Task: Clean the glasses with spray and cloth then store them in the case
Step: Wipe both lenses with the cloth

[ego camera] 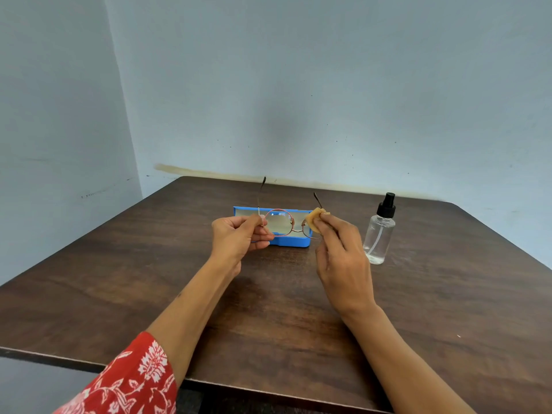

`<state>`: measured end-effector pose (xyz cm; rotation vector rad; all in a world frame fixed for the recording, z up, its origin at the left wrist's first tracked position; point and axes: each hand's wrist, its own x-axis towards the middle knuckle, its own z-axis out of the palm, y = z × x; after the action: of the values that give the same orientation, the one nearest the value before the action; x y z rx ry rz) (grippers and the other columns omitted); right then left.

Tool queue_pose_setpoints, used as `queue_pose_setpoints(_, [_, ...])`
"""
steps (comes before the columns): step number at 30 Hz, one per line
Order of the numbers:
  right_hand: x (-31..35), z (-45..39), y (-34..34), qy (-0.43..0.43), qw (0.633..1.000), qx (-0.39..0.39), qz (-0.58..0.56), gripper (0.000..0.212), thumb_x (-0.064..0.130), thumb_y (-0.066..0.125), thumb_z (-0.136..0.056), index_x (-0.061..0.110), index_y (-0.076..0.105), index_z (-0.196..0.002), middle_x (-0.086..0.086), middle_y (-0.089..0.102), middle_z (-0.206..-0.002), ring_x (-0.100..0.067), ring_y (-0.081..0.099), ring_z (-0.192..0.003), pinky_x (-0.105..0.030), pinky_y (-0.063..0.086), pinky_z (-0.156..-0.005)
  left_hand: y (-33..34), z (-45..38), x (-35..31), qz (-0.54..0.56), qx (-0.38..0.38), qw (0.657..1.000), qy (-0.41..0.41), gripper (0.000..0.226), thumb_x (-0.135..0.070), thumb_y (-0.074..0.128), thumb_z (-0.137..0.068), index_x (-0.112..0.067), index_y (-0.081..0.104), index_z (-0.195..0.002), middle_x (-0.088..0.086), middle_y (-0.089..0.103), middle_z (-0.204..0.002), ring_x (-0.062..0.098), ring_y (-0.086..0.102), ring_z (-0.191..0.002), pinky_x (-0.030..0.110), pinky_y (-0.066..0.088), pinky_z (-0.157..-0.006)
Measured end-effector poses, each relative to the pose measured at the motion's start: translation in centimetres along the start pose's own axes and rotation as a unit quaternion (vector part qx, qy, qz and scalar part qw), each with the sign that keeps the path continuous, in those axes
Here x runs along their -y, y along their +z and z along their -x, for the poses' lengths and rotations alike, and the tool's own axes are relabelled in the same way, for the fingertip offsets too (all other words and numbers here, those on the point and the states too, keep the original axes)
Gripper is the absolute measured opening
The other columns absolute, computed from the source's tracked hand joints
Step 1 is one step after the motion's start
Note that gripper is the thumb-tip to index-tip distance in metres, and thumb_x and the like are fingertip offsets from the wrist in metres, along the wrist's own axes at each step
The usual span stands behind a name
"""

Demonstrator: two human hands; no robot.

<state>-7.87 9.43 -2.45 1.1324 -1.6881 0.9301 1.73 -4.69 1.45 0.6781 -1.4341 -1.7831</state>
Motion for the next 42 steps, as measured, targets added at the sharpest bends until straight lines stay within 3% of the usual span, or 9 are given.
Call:
queue_pose_setpoints(9, [0.0,0.0,0.1,-0.014,1.0,0.0,0.005,0.031,-0.01,0.057,-0.081,-0.006,0.064,-0.111,-0.018,0.063,-0.111,-0.026,0.055,-0.104,-0.027,0.046,-0.091,-0.1,-0.2,0.1,-0.004,-0.008,1.0,-0.009,0.009,-0.003,0.064,-0.082,-0.001,0.068,-0.075,0.002,0.065,-0.047,0.011,0.065,-0.047,0.021,0.056,-0.048])
queue_pose_setpoints(14, [-0.4,0.1,-0.1,0.026,0.999,-0.024,0.006,0.03,0.003,0.047,-0.09,-0.004,0.064,-0.113,-0.017,0.062,-0.111,-0.025,0.055,-0.103,-0.027,0.046,-0.09,-0.1,-0.2,0.1,0.001,-0.008,1.0,-0.025,0.008,-0.005,0.066,-0.082,0.0,0.067,-0.075,0.003,0.066,-0.048,0.011,0.066,-0.047,0.021,0.056,-0.048])
queue_pose_setpoints(22, [0.3,0.2,0.2,-0.039,0.999,0.024,0.016,0.031,-0.004,0.06,-0.083,-0.003,0.064,-0.114,-0.015,0.063,-0.111,-0.024,0.056,-0.104,-0.026,0.046,-0.089,-0.1,-0.3,0.1,0.001,-0.011,0.999,-0.034,0.007,-0.006,0.067,-0.082,-0.002,0.068,-0.076,0.003,0.066,-0.049,0.011,0.066,-0.049,0.022,0.057,-0.05])
queue_pose_setpoints(27, [-0.4,0.1,0.1,0.019,1.0,-0.012,0.019,0.03,0.0,0.049,-0.088,-0.005,0.063,-0.113,-0.017,0.062,-0.111,-0.026,0.055,-0.103,-0.028,0.046,-0.087,-0.2,-0.5,0.2,-0.003,-0.009,0.999,-0.033,0.006,-0.005,0.066,-0.082,0.0,0.068,-0.077,0.004,0.066,-0.049,0.013,0.067,-0.05,0.023,0.057,-0.051])
queue_pose_setpoints(34, [0.5,0.3,0.5,-0.041,0.999,0.033,0.007,0.036,-0.009,0.065,-0.079,-0.002,0.064,-0.114,-0.014,0.063,-0.111,-0.023,0.055,-0.103,-0.027,0.05,-0.083,-0.1,-0.4,0.1,0.002,-0.022,0.999,-0.033,0.007,-0.005,0.067,-0.081,-0.001,0.068,-0.076,0.003,0.066,-0.048,0.011,0.066,-0.048,0.022,0.057,-0.051])
queue_pose_setpoints(39, [-0.6,0.2,0.2,0.029,0.999,-0.021,0.007,0.031,-0.003,0.055,-0.085,-0.003,0.063,-0.115,-0.017,0.062,-0.111,-0.025,0.054,-0.104,-0.026,0.045,-0.09,-0.1,-0.4,0.1,0.004,-0.02,0.999,-0.034,0.007,-0.005,0.066,-0.081,0.0,0.068,-0.076,0.003,0.066,-0.048,0.012,0.066,-0.047,0.023,0.058,-0.051])
queue_pose_setpoints(42, [-0.6,0.2,0.1,0.021,1.0,-0.013,0.007,0.031,-0.003,0.055,-0.085,-0.003,0.063,-0.115,-0.017,0.062,-0.111,-0.026,0.054,-0.104,-0.027,0.045,-0.09,-0.1,-0.5,0.1,0.003,-0.018,0.999,-0.033,0.007,-0.004,0.066,-0.081,0.001,0.068,-0.077,0.003,0.065,-0.048,0.012,0.066,-0.048,0.023,0.058,-0.052])
